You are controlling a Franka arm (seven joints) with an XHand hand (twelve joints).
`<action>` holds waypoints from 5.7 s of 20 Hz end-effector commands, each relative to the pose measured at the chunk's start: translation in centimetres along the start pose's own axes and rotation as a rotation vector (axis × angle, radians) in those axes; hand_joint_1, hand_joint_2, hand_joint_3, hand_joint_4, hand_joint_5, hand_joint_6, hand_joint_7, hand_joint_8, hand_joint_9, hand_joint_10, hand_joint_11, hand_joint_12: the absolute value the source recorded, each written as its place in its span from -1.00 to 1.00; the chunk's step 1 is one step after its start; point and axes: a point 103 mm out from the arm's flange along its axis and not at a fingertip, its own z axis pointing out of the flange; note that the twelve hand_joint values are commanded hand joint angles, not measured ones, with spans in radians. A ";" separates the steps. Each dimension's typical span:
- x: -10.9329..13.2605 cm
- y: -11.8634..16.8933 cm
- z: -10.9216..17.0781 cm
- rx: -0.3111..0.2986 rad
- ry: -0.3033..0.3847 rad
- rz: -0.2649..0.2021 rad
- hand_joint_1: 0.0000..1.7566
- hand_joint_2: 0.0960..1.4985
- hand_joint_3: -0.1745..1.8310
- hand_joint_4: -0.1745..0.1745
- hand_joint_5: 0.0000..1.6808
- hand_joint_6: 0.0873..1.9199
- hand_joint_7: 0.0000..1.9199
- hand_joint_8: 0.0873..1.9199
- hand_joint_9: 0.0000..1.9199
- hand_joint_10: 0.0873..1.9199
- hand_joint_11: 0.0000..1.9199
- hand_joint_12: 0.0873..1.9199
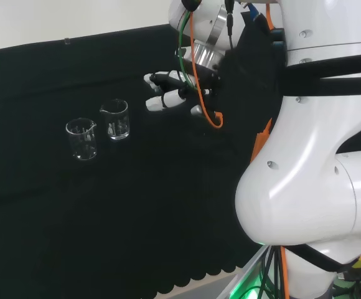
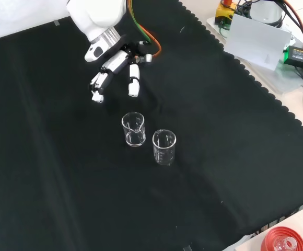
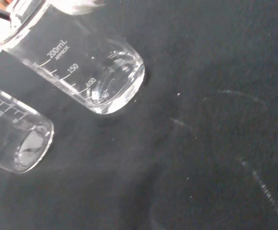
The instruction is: Pick up the beaker on the right.
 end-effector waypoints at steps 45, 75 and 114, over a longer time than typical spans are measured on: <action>4.0 2.5 7.5 -0.030 0.181 -0.111 -0.02 0.05 -1.00 -0.53 -0.74 -1.00 -0.81 -0.35 -0.72 -0.30 -1.00 0.25; 4.7 4.3 9.5 -0.061 0.301 -0.130 0.00 0.06 -1.00 -0.56 -0.66 -1.00 -0.72 -0.33 -0.62 -0.30 -1.00 0.32; 6.0 5.3 10.7 -0.071 0.383 -0.138 0.07 0.06 -1.00 -0.54 -0.65 -1.00 -0.71 -0.33 -0.63 -0.31 -1.00 0.31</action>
